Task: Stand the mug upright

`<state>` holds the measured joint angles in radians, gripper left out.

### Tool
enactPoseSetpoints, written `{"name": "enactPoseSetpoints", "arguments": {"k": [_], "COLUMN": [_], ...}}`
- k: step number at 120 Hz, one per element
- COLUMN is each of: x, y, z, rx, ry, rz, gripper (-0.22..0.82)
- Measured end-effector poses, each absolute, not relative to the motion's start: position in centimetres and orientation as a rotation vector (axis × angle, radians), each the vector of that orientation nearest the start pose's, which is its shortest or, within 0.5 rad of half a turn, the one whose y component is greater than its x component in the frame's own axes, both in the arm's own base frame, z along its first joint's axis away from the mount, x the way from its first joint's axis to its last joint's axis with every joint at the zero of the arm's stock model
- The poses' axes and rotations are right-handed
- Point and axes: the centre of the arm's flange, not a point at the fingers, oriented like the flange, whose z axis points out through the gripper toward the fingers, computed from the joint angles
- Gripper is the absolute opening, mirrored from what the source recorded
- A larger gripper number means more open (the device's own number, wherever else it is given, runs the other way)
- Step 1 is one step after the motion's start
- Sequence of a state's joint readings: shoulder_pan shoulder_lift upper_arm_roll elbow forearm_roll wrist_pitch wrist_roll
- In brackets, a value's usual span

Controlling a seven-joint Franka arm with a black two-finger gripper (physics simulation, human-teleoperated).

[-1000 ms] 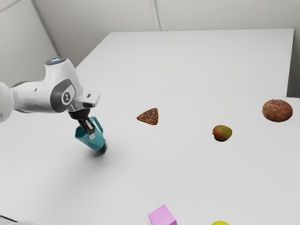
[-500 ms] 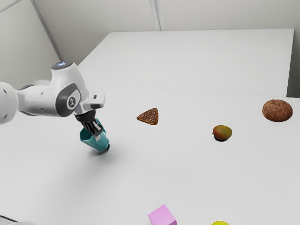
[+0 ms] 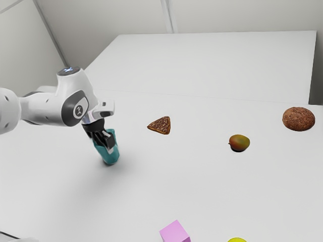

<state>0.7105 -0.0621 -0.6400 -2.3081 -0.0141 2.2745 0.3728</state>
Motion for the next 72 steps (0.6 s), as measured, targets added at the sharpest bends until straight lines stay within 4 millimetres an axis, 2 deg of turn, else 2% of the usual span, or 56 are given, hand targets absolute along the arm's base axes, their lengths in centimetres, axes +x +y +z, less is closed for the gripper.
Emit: {"name": "enactPoseSetpoints", "arguments": {"k": [16,37,58,72], "x": [50.9,52.4,54.8,55.7], "y": [3.4,2.7,2.0,1.9], "z": [38.7,42.3,49.6,54.4], "rx": [-3.054,-3.013,-3.008,-3.027], "ry": [0.436,0.449,0.422,0.371], "rz": [-0.069,-0.139,-0.205,-0.223], "gripper": [0.45,0.54,0.57,0.59]}}
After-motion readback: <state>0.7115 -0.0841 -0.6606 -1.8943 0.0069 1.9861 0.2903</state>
